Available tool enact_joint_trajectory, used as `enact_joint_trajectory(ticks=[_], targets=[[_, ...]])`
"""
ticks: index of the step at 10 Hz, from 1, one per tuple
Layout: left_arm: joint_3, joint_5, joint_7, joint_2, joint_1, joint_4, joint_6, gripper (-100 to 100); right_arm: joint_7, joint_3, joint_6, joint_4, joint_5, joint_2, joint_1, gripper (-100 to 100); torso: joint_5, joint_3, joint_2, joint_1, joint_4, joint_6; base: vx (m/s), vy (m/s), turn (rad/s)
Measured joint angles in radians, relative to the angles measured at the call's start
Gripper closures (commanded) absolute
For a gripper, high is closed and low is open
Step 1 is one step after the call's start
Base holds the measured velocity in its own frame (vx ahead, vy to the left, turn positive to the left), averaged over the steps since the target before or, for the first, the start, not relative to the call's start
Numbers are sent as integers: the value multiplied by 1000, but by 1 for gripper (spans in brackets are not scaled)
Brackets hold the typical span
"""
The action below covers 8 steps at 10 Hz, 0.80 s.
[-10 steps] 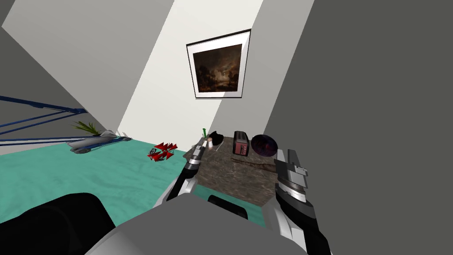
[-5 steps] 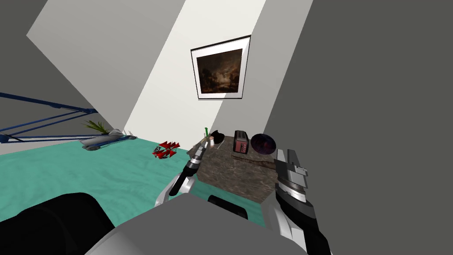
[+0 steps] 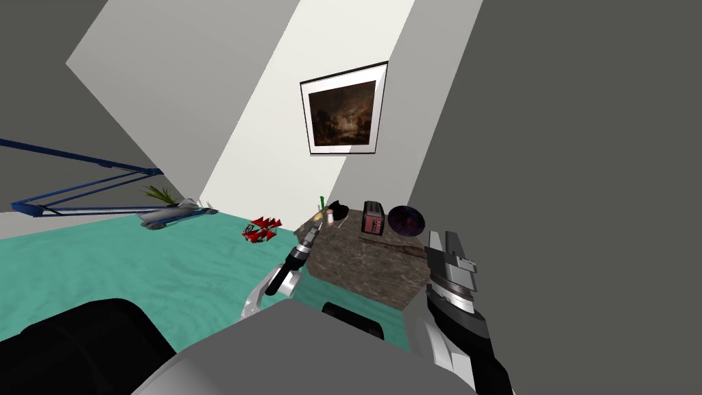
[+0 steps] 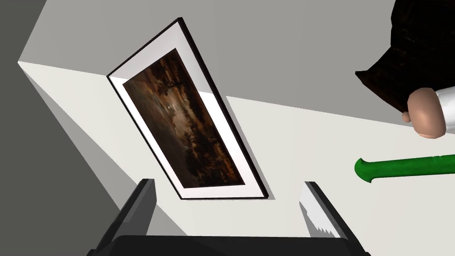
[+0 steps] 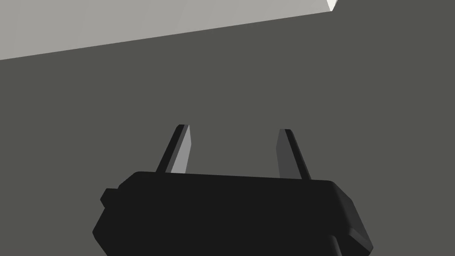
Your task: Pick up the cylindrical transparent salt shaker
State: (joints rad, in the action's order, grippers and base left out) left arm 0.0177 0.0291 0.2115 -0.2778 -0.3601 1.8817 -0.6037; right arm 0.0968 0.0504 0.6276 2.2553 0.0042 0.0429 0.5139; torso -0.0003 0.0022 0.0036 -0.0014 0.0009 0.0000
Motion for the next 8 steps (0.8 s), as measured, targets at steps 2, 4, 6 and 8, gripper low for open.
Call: enact_joint_trajectory(ticks=[2, 4, 6, 8], targets=[[-7, -1, 14, -31, 21, -54, -15, -100, 0, 0, 0, 0, 0, 0, 0, 0, 0, 0, -1, 0, 0, 0, -52, -24, 17], [-13, 0, 32, -61, 44, -103, -25, -100, 0, 0, 0, 0, 0, 0, 0, 0, 0, 0, 0, 0, 0, 0, -65, -26, 13], [-17, 1, 50, -87, 71, -155, -29, -100, 0, 0, 0, 0, 0, 0, 0, 0, 0, 0, 0, 0, 0, 0, -57, -27, 9], [-18, 3, 73, -110, 97, -217, -45, -100, 0, 0, 0, 0, 0, 0, 0, 0, 0, 0, -1, -1, 0, 0, -53, -35, 5]])
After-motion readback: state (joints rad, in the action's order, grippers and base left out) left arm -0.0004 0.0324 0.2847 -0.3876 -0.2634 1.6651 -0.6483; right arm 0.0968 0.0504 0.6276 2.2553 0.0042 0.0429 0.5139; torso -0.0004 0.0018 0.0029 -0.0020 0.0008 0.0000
